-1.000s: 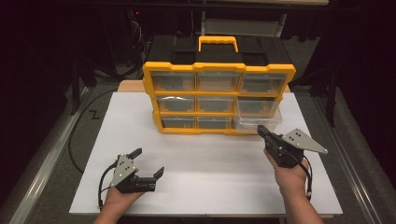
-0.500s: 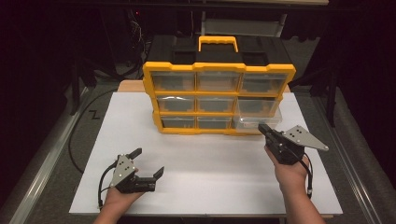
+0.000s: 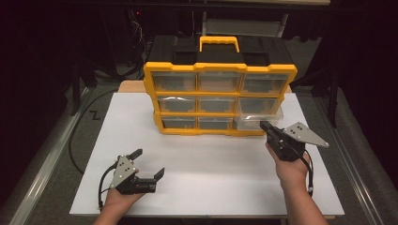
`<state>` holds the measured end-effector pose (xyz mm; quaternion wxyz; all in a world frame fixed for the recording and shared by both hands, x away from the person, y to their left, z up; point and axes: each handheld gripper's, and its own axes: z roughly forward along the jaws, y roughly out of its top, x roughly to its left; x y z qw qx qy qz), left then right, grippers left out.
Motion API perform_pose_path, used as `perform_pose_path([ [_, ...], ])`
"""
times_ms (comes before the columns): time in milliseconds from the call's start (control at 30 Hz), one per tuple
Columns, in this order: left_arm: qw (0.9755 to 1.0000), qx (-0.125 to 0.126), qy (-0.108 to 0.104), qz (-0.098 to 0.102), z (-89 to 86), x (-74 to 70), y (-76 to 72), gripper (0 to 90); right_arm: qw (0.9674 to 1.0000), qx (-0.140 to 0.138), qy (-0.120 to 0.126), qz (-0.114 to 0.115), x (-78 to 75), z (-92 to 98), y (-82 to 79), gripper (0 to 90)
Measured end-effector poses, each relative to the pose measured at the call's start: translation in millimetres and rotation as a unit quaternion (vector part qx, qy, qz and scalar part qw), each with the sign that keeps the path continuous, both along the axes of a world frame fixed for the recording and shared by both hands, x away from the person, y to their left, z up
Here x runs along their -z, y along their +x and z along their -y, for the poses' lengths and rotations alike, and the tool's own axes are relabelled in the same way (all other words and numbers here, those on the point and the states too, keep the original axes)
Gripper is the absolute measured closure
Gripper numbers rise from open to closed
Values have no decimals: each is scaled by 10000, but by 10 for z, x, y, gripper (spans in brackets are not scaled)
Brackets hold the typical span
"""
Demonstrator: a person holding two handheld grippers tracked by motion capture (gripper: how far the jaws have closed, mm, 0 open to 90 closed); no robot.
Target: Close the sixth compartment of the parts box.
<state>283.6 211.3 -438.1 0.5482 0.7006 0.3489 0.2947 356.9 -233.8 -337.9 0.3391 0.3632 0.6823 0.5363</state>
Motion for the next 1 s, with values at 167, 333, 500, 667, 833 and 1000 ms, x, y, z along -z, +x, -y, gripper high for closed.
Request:
perform_pose_path([
  [167, 10000, 3, 4, 1, 0, 0, 0, 5, 10000, 16, 20, -4, -7, -6, 35, 900],
  [333, 10000, 6, 3, 5, 0, 0, 0, 5, 10000, 0, 1, -5, -16, -20, 59, 900],
  [500, 10000, 14, 6, 4, 2, 0, -2, 6, 10000, 1, -61, 47, -13, -38, 72, 900],
  [667, 10000, 12, 5, 9, 1, -1, -2, 5, 9999, 20, -107, 66, -14, -42, 71, 900],
  [833, 10000, 17, 13, 3, 2, -1, -2, 5, 9998, 138, -125, 60, -20, -30, 85, 900],
  [1000, 10000, 11, 0, 8, -3, -3, -3, 5, 9997, 254, 22, -47, -11, 52, 187, 900],
])
